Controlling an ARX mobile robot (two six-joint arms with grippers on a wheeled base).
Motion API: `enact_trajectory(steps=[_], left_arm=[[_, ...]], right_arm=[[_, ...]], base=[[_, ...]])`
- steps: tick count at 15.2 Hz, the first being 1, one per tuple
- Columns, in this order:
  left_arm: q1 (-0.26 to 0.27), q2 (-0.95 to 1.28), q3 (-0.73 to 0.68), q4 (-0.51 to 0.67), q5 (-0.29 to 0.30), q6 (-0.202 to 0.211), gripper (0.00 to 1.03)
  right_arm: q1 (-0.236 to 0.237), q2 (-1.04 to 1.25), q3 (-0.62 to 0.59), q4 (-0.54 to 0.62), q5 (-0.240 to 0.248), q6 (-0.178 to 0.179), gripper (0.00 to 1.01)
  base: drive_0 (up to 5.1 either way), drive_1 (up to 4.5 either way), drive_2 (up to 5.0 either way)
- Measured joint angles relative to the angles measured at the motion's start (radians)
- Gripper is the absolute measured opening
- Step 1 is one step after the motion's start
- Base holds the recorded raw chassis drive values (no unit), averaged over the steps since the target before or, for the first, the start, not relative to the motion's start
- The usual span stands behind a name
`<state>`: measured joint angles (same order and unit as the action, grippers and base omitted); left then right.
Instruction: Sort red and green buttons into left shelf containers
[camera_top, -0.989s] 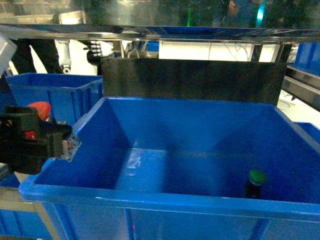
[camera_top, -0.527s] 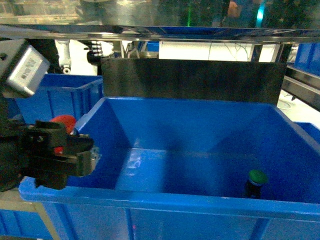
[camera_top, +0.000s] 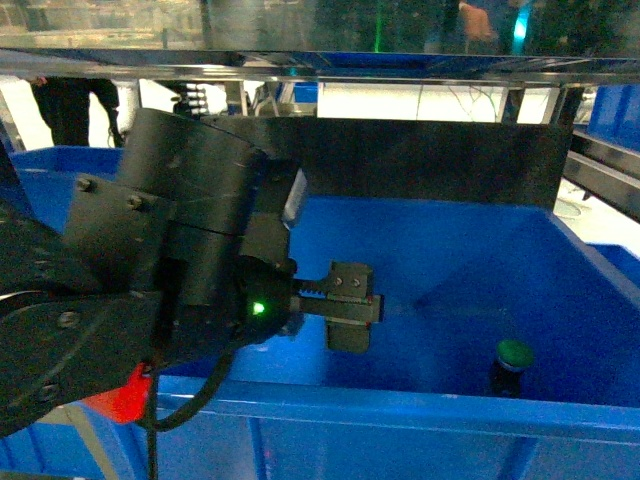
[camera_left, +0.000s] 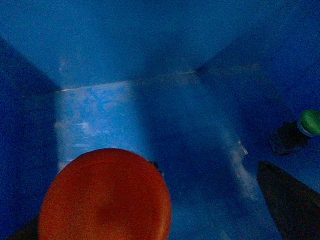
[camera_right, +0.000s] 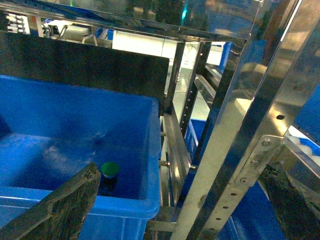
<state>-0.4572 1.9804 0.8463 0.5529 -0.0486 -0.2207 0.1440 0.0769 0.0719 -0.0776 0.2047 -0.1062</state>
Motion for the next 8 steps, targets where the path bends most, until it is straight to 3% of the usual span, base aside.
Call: enact_trajectory(steps=[1, 4, 8], left_arm=[[0.012, -0.049, -0.04, 0.015, 0.004, 0.005, 0.99], [0.049, -0.2, -0.172, 0.112, 0.008, 0.019, 0.98], [0.035, -0.198, -0.249, 0.15, 0.015, 0.019, 0.98]], right_arm=[[0.0, 0.0, 0.0, 0.0, 0.0, 0.0, 0.98], [0.0, 0.0, 0.0, 0.0, 0.0, 0.0, 0.98], [0.0, 0.0, 0.0, 0.0, 0.0, 0.0, 0.98]], base=[[0.0, 0.0, 0.0], [0.0, 0.0, 0.0], [0.0, 0.0, 0.0]])
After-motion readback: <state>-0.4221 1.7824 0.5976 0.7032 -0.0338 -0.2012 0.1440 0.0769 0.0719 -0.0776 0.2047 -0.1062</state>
